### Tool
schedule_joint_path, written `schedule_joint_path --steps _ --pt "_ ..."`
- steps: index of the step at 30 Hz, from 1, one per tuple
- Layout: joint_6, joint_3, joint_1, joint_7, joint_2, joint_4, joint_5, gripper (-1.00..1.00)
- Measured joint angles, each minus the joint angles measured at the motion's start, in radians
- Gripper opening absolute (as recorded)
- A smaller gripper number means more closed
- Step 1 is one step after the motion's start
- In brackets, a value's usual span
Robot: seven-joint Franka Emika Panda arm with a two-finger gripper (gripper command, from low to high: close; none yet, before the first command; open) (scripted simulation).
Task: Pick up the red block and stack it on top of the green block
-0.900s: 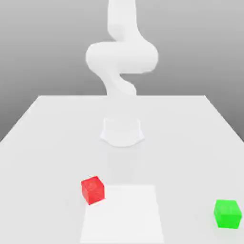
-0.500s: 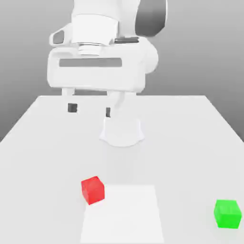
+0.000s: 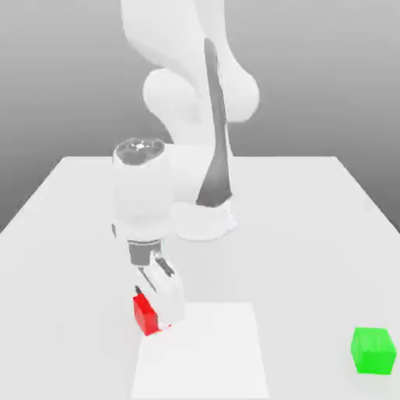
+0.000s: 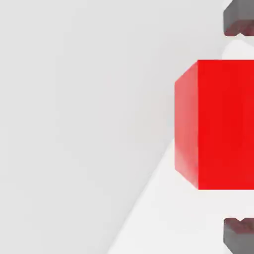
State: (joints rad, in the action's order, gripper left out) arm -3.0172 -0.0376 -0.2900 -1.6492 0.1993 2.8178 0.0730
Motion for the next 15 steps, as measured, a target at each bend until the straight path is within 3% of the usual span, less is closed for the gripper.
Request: schedule_joint_path --steps 5,12,15 --pt "-0.008 0.003 0.002 -0.005 0.007 -0.001 0.006 -1.0" --pt "0.185 -0.011 0.008 0.049 -0.215 0.03 -0.065 -1.0" --pt "0.247 -0.068 0.085 0.141 -0.203 -0.04 -0.061 -1.0"
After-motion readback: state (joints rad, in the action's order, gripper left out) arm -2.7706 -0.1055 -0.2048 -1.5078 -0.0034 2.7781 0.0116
